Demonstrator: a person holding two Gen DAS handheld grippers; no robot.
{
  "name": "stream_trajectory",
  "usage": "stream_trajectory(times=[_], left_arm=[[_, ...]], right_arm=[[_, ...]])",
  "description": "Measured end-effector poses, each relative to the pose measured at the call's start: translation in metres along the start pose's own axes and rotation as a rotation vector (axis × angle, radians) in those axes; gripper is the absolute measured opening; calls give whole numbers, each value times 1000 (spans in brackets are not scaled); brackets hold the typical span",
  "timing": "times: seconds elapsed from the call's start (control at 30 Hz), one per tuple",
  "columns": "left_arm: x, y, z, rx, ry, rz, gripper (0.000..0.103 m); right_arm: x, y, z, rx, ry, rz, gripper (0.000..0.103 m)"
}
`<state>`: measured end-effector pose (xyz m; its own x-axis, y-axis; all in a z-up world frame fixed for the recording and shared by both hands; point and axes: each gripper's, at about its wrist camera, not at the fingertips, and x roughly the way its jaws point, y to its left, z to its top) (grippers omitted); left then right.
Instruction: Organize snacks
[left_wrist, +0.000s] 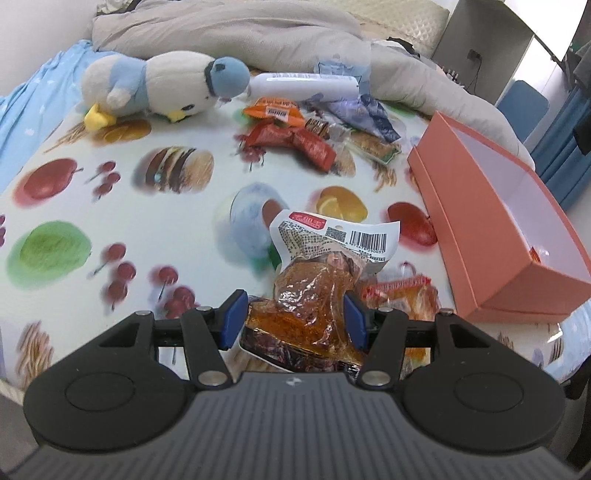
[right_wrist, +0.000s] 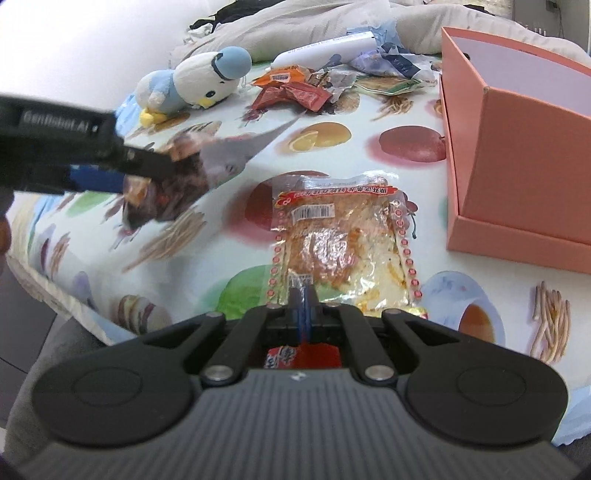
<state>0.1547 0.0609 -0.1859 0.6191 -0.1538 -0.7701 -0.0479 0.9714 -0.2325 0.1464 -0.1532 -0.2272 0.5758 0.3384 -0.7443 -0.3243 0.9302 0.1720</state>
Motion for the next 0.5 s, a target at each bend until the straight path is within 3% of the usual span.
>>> stream_trajectory(times=[0.27, 0.33, 0.37, 0.4, 0.43, 0.5], left_arm=[[3, 4, -16, -8, 50, -10, 63], [5, 3, -15, 11, 62, -37, 69], [5, 3, -14, 12, 62, -53, 79], [5, 3, -13, 7, 60, -61, 89], [3, 3, -12, 3, 55, -64, 90], [1, 5, -10, -17, 50, -65, 91]], right_arm=[[-8, -1, -6, 18, -35, -8, 8], [-9, -2, -5, 26, -37, -27, 8], [-9, -3, -4, 28, -39, -34, 11], [-8, -4, -3, 30, -39, -35, 19], [-8, -6, -3, 36, -39, -33, 27], [-9, -9, -2, 58, -49, -24, 61]])
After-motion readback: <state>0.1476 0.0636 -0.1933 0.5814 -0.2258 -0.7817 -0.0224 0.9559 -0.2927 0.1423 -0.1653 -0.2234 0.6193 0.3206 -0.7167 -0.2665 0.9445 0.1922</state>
